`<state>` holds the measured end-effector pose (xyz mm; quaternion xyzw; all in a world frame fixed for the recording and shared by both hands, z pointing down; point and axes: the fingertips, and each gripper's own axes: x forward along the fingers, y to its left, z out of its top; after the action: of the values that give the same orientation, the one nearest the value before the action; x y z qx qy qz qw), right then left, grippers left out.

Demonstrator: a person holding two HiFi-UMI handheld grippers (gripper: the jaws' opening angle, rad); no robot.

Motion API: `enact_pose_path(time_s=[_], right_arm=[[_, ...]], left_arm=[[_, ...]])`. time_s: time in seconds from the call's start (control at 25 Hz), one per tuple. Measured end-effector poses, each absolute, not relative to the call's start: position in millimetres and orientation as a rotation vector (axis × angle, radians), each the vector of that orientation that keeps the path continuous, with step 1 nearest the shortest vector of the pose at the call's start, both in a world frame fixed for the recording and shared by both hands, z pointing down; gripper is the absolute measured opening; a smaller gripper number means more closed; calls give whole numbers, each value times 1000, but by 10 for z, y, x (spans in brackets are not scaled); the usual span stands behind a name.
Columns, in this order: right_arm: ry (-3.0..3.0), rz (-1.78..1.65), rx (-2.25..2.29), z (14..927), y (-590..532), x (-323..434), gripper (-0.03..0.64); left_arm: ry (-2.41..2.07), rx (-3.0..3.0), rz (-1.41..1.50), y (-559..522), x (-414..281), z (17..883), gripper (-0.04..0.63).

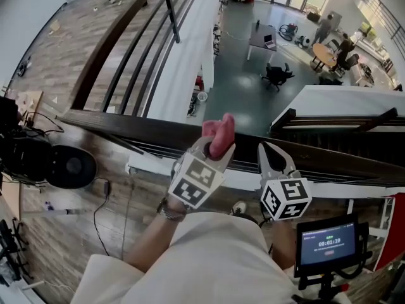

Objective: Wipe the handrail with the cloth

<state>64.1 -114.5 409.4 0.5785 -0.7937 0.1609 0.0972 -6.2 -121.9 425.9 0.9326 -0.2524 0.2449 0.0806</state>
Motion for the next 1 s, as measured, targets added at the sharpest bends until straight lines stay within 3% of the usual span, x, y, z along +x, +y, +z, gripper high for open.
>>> enact_pose_path(time_s=[1.0], right_arm=[[-2332,474,1707,4064,-1172,565,3]], left_arm=[[-737,2721,702,-1353,-344,4223,34]])
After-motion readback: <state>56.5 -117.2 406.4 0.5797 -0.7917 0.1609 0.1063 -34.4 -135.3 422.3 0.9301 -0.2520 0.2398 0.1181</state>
